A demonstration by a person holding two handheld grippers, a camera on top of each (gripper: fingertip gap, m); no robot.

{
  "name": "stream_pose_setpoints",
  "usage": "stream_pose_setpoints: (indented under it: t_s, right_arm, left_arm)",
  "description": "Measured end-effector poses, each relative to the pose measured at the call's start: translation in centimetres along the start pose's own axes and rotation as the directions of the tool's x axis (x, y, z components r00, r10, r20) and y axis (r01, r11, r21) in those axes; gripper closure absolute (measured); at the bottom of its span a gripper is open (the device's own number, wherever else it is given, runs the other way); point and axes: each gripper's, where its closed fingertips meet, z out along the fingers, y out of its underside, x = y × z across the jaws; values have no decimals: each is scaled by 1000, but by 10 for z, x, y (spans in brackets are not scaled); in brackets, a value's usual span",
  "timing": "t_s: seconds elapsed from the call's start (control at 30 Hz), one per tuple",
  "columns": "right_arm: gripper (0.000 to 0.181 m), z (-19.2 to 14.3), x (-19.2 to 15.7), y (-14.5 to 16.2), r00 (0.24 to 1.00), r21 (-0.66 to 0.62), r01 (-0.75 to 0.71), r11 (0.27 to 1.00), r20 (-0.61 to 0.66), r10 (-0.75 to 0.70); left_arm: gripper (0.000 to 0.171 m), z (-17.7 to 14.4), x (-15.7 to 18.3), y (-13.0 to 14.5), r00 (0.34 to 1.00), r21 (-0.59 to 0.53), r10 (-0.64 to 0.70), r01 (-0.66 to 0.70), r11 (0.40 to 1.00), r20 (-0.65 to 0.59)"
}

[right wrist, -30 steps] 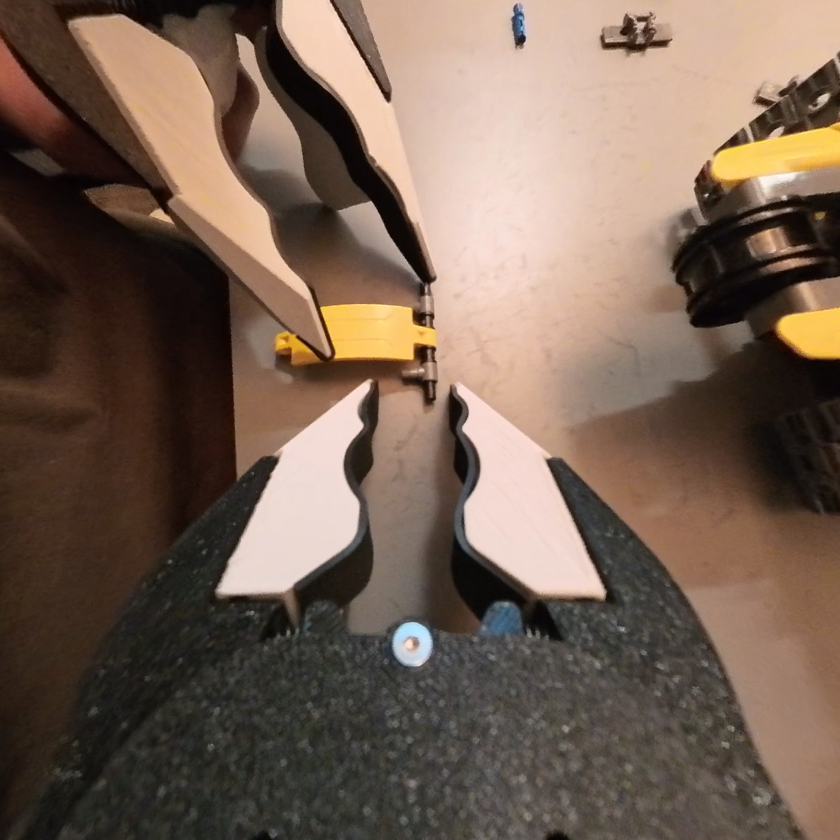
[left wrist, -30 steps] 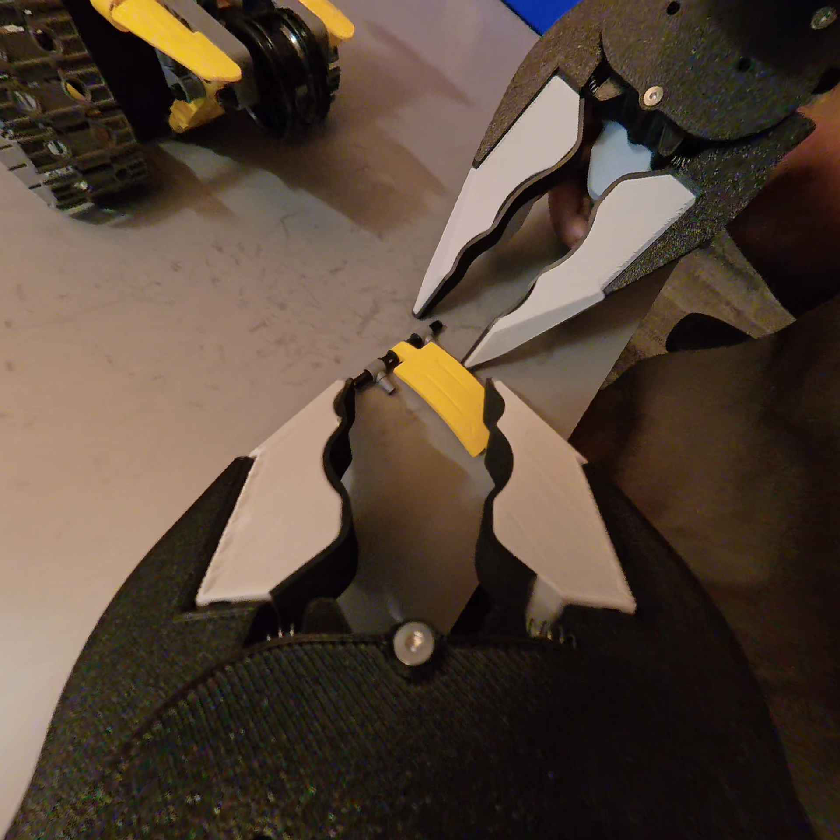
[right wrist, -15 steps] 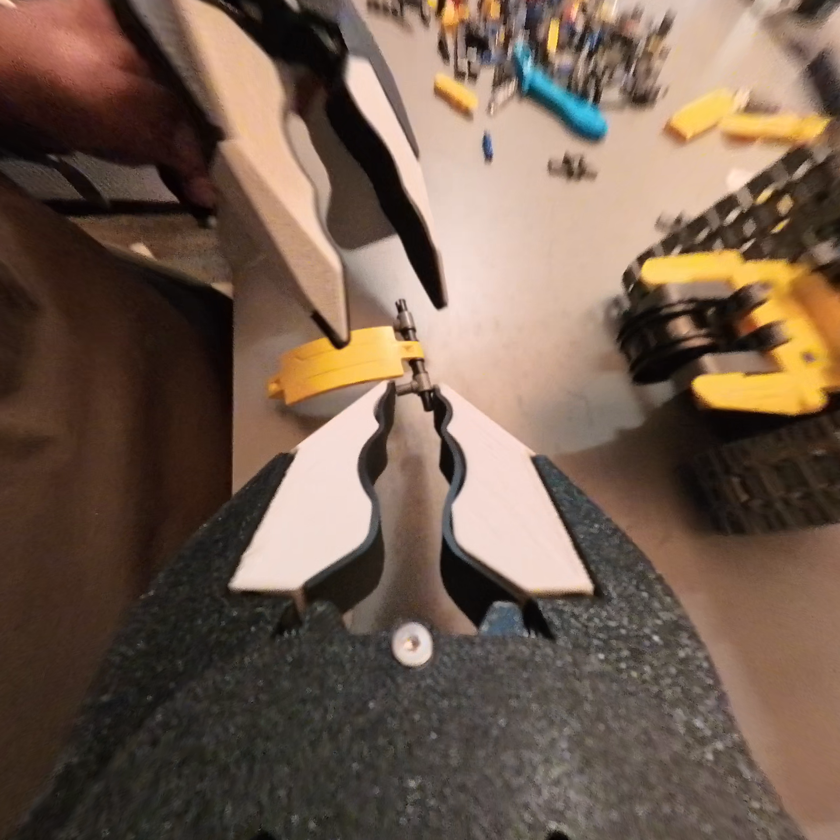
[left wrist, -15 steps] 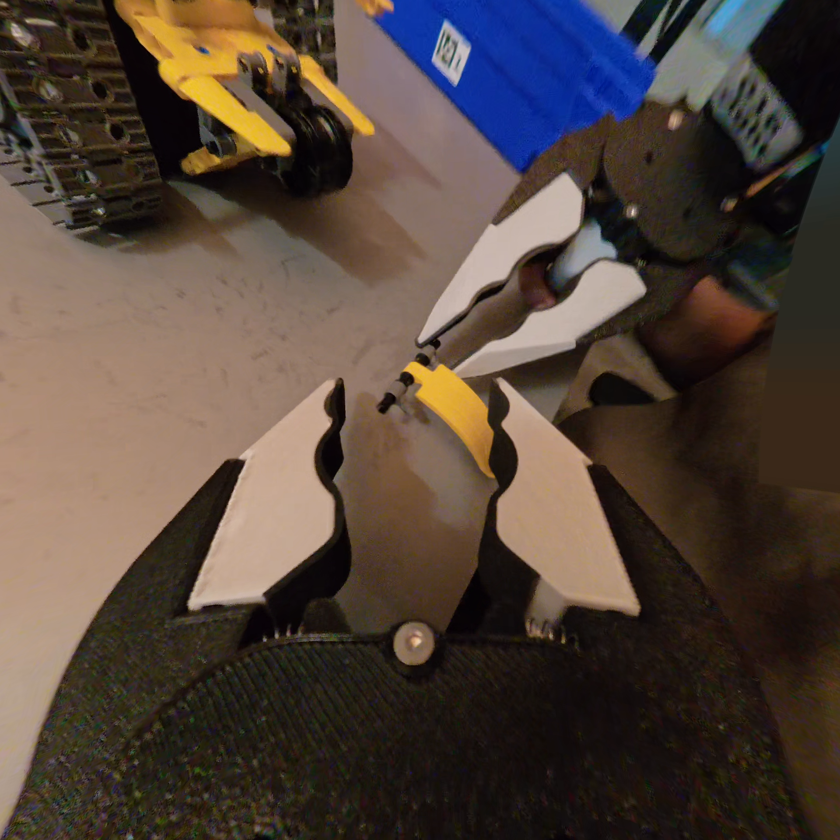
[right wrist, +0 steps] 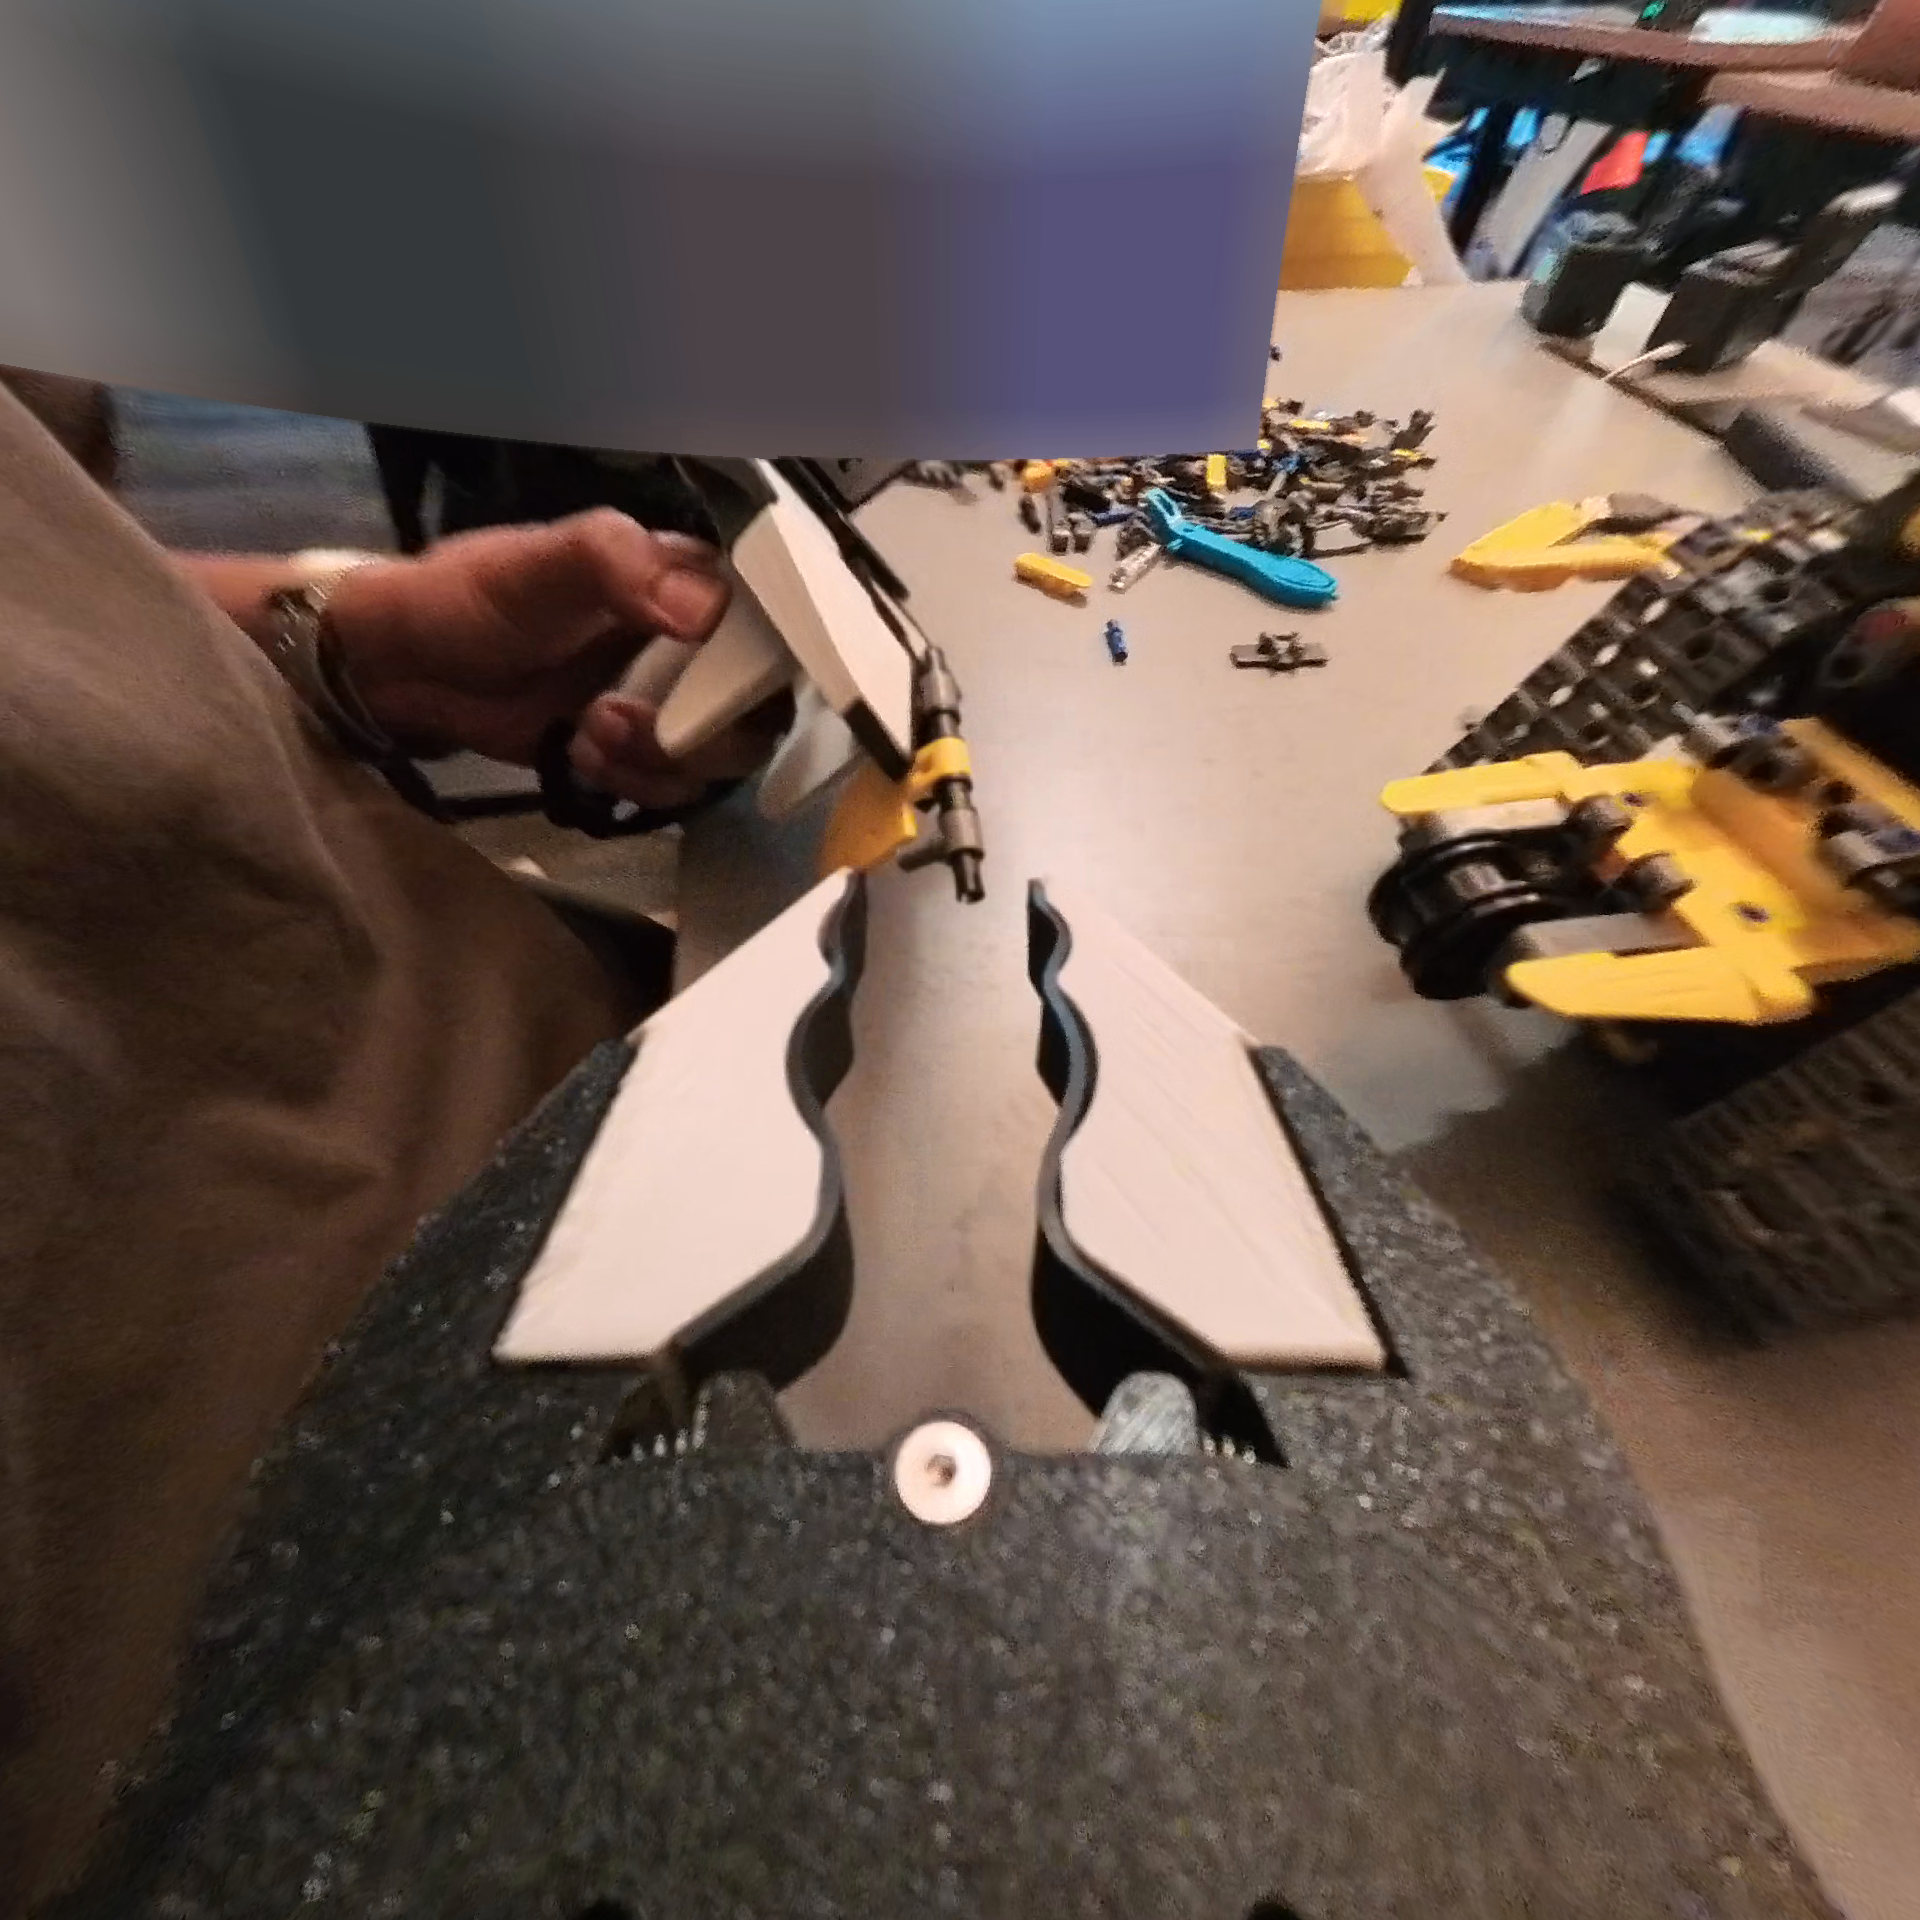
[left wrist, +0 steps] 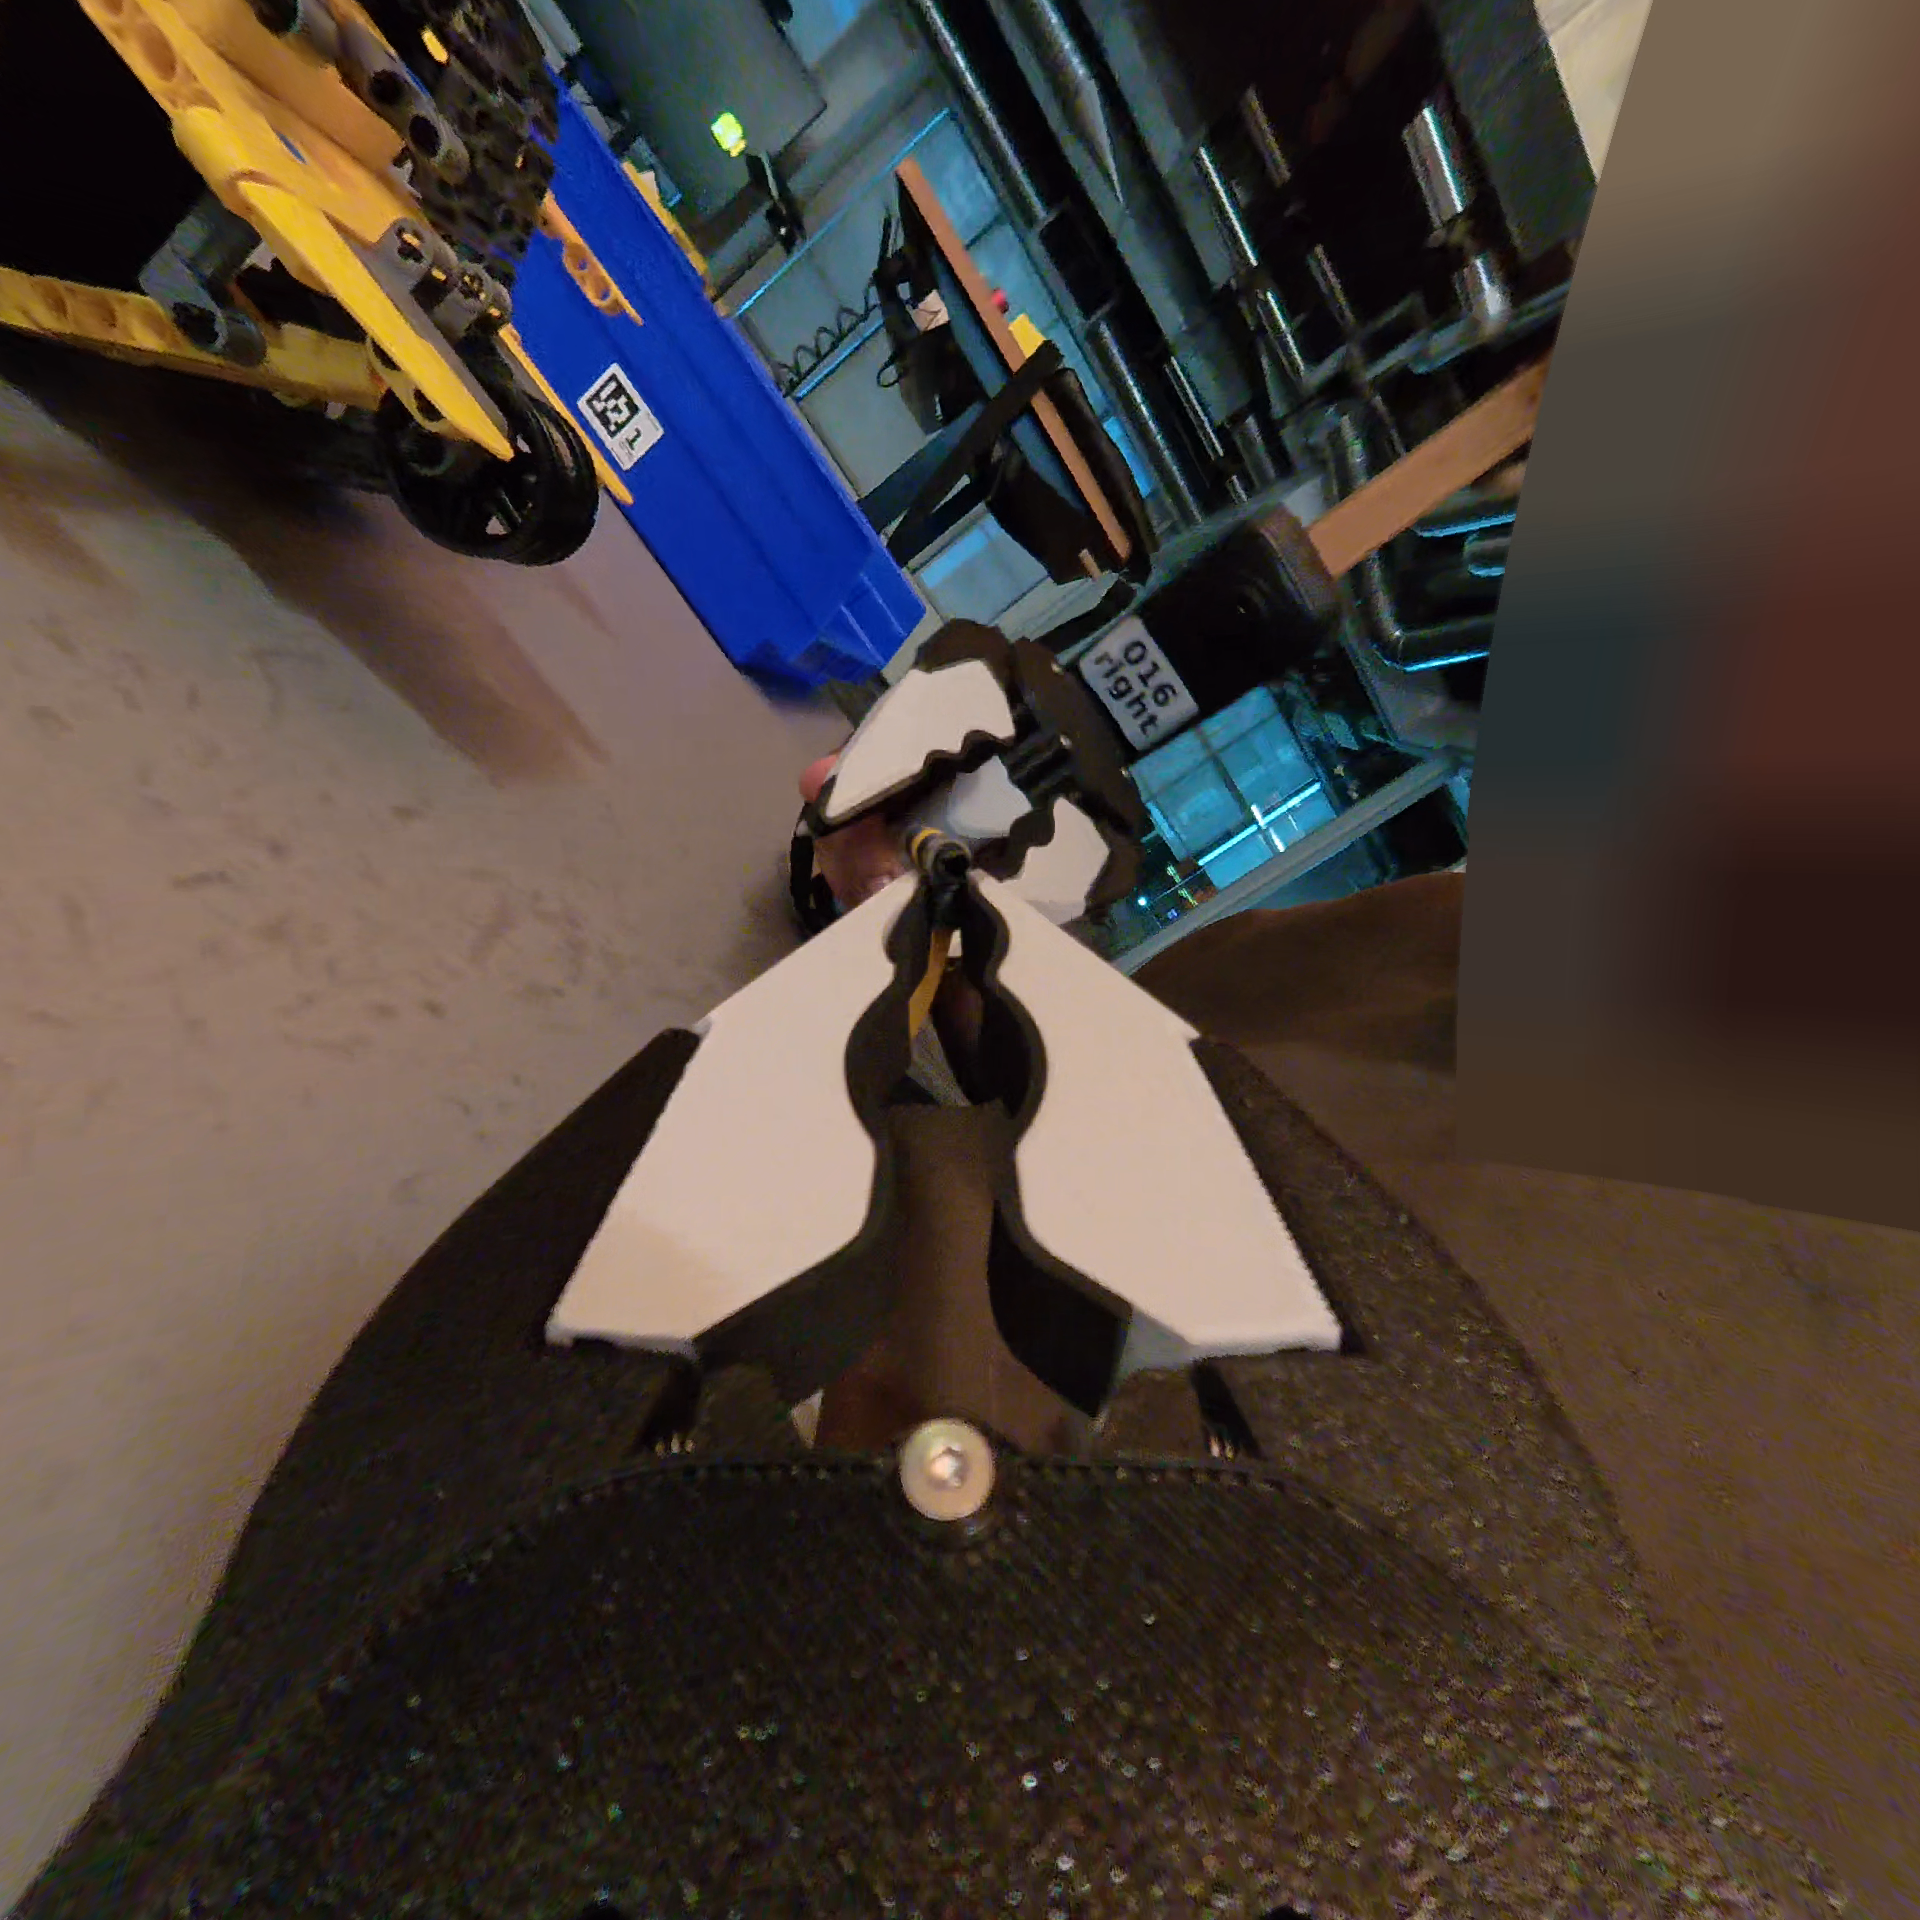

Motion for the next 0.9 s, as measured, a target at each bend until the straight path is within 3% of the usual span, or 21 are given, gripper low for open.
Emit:
stream_pose_setpoints:
  t_s: [0.17,0.27,0.47,0.67,0.9]
  right_arm:
    - [163,-9,-3,-17,963,104,-232,967,161,214]
    - [165,-11,-5,-19,909,103,-362,927,258,326]
    - [173,-11,-8,-20,864,89,-431,898,327,382]
    - [173,-11,-8,-19,930,106,-299,948,257,264]
    - [173,-10,-5,-20,996,95,61,994,53,-67]
  left_arm:
    - [171,1,4,0,999,-1,-4,4,1000,-33]
    - [171,2,8,1,999,-2,0,0,1000,-54]
    - [171,4,11,1,998,4,7,-7,1000,-70]
    - [171,4,10,1,993,19,-72,74,997,-99]
    - [171,3,9,-1,986,34,-117,121,992,-117]
